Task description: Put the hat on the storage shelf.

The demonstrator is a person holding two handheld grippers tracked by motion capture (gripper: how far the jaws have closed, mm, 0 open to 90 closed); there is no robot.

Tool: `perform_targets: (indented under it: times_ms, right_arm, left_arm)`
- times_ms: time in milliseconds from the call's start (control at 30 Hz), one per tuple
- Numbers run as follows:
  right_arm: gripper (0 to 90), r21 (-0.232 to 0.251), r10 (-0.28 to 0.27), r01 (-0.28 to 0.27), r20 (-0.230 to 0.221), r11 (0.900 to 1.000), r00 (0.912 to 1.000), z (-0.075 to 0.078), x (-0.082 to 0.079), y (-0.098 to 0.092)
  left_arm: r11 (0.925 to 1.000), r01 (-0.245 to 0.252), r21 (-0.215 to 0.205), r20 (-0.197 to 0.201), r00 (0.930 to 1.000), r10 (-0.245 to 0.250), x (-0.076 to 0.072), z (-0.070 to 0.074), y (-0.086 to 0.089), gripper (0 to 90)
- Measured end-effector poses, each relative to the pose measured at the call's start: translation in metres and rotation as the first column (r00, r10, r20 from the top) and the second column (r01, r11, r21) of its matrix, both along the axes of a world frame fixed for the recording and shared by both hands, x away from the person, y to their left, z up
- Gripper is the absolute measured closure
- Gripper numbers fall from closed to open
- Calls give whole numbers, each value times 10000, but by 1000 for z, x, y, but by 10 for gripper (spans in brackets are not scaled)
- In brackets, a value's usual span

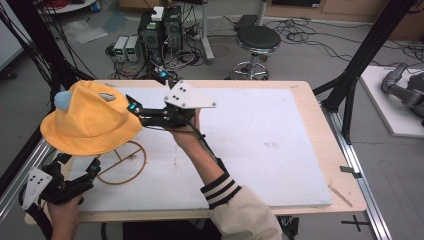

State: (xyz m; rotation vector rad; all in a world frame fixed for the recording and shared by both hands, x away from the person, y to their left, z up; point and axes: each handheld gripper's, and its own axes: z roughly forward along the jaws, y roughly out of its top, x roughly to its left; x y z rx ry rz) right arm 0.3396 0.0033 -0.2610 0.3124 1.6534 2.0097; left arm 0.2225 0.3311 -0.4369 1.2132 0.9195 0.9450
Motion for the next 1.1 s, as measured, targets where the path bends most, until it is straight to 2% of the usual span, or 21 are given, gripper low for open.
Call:
perform_targets:
  times_ms: [67,133,167,367,467,500,533,600,633,667,733,867,900,933,967,1000,1100]
  right_arm:
    - [187,36,-95,94,57,9999,9999,2,0,-5]
    - [183,57,-527,526,156,9986,9985,7,1,-29]
    - [183,57,-527,526,156,9986,9985,7,1,-29]
    - [180,72,-1523,1523,42,9883,9883,13,3,-84]
    - [176,-29,-2044,2044,-129,9789,9788,13,3,-114]
    - [165,-79,-2277,2276,-187,9737,9736,11,3,-127]
    - [145,-236,-2694,2687,-343,9629,9624,8,2,-147]
    - [141,-264,-2774,2765,-382,9606,9600,7,1,-155]
    - [132,-183,-3054,3048,-471,9522,9511,3,-2,-175]
    - [132,-183,-3054,3048,-471,9522,9511,3,-2,-175]
    - [128,-115,-3268,3266,-540,9451,9436,-1,-6,-195]
    - [119,-18,-3846,3855,-725,9227,9202,-12,-14,-233]
    - [116,-31,-4096,4108,-855,9117,9083,-17,-16,-244]
    - [113,-80,-4578,4592,-958,8883,8839,-27,-18,-262]
    - [113,-80,-4578,4592,-958,8883,8839,-27,-18,-262]
    - [110,-79,-4689,4708,-1038,8822,8771,-30,-19,-268]
    - [110,-197,-5106,5132,-1397,8580,8484,-46,-19,-295]
  left_arm:
    - [10000,-4,-10,-7,10000,4,0,0,0,87]
    - [10000,-21,-5,-40,10000,21,-1,0,0,87]
    - [10000,-10,2,-40,10000,10,-1,0,0,87]
    - [9999,-89,-52,-55,9999,89,-2,0,1,87]
    - [9999,-126,-39,-80,9999,125,-3,0,2,87]
    - [9999,-147,-51,-77,9999,146,-3,0,2,87]
    - [9998,-174,-66,-89,9998,173,-4,0,3,87]
    - [9998,-199,-65,-114,9997,198,-4,-1,4,87]
    - [9997,-211,-84,-132,9997,210,-4,-1,4,87]
    - [9996,-246,-129,-155,9996,244,-4,-2,5,87]
    - [9996,-269,-64,-197,9994,268,-3,-2,5,87]
    - [9994,-316,-171,-166,9994,313,-4,-2,5,87]
    - [9994,-314,-164,-166,9994,311,-4,-2,5,87]
    - [9994,-317,-137,-170,9994,315,-4,-2,6,87]
    - [9994,-319,-131,-165,9994,317,-4,-2,6,87]
    - [9994,-325,-151,-174,9993,322,-4,-2,6,87]
    - [9994,-325,-122,-175,9993,323,-3,-2,6,87]
